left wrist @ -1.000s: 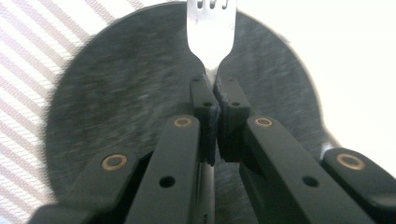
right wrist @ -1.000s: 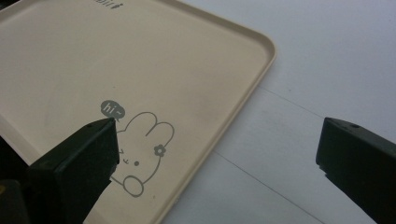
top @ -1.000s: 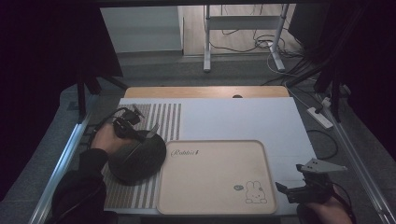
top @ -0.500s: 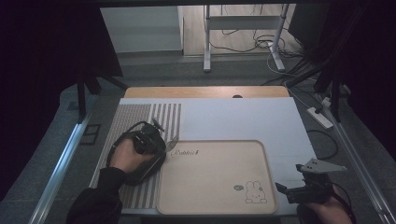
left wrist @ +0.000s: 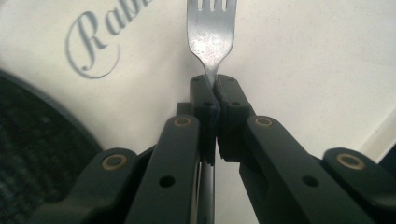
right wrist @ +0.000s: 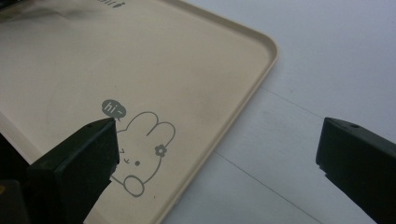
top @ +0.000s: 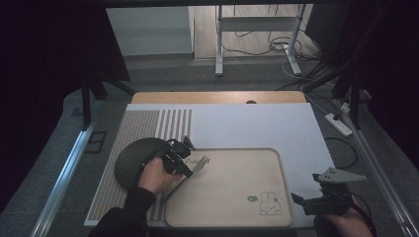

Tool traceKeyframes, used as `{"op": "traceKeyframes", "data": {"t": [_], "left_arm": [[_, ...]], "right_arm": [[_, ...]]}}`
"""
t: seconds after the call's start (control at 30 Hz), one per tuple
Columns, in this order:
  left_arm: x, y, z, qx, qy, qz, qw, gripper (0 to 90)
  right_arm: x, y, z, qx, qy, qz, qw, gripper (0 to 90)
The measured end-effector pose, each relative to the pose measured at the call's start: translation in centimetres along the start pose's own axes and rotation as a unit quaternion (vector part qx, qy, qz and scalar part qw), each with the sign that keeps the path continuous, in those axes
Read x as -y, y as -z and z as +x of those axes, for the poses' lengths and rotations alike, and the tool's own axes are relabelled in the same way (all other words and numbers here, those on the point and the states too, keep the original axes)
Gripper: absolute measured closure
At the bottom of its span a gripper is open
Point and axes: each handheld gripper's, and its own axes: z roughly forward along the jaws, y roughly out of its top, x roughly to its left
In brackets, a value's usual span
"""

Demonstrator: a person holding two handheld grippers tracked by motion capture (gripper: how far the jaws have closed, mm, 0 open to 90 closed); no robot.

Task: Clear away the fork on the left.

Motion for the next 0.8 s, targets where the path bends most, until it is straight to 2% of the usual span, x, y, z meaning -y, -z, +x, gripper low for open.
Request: {"op": "traceKeyframes", "data": {"t": [0.1,0.23,0.33,0.4,0.47,0.53,0.6,0.67,0.7,0.8], "left_arm": [[-0.3,-0.6,-0.2,0.008,0.011,-0.003,0.9999,86.7],[-0.9,-1.2,-0.4,0.018,0.015,-0.014,0.9996,86.6],[-1.2,-1.7,-0.4,0.017,0.020,-0.016,0.9995,86.6],[-1.1,-1.9,-0.3,0.016,0.013,-0.016,0.9997,86.2],[-1.0,-2.0,-0.2,-0.003,0.004,-0.026,0.9996,83.8],[-0.9,-1.6,0.0,-0.008,0.006,-0.044,0.9990,68.4],[-0.7,-0.9,-0.1,0.001,-0.008,-0.075,0.9971,58.2],[-0.5,-0.6,-0.7,0.011,-0.035,-0.091,0.9952,56.6],[-0.4,-0.6,-1.1,0.010,-0.051,-0.090,0.9945,58.1],[-0.2,-1.4,-2.3,-0.004,-0.092,-0.074,0.9930,76.2]], "right_arm": [[0.0,0.0,0.0,0.000,0.001,0.001,1.0000,0.0],[0.0,0.0,0.0,-0.001,0.003,0.001,1.0000,0.0],[0.0,0.0,0.0,0.000,0.004,0.001,1.0000,0.0],[0.0,0.0,0.1,0.000,0.004,0.000,1.0000,0.0],[0.0,0.1,0.0,-0.002,0.005,-0.001,1.0000,0.0],[0.0,0.1,0.1,-0.002,0.004,-0.001,1.0000,0.0],[0.0,0.1,0.1,-0.003,0.005,-0.002,1.0000,0.0],[0.0,0.1,0.1,-0.003,0.005,-0.002,1.0000,0.0],[0.0,0.1,0.1,-0.003,0.006,-0.002,1.0000,0.0],[0.0,0.1,0.1,-0.003,0.006,-0.001,1.0000,0.0]]}}
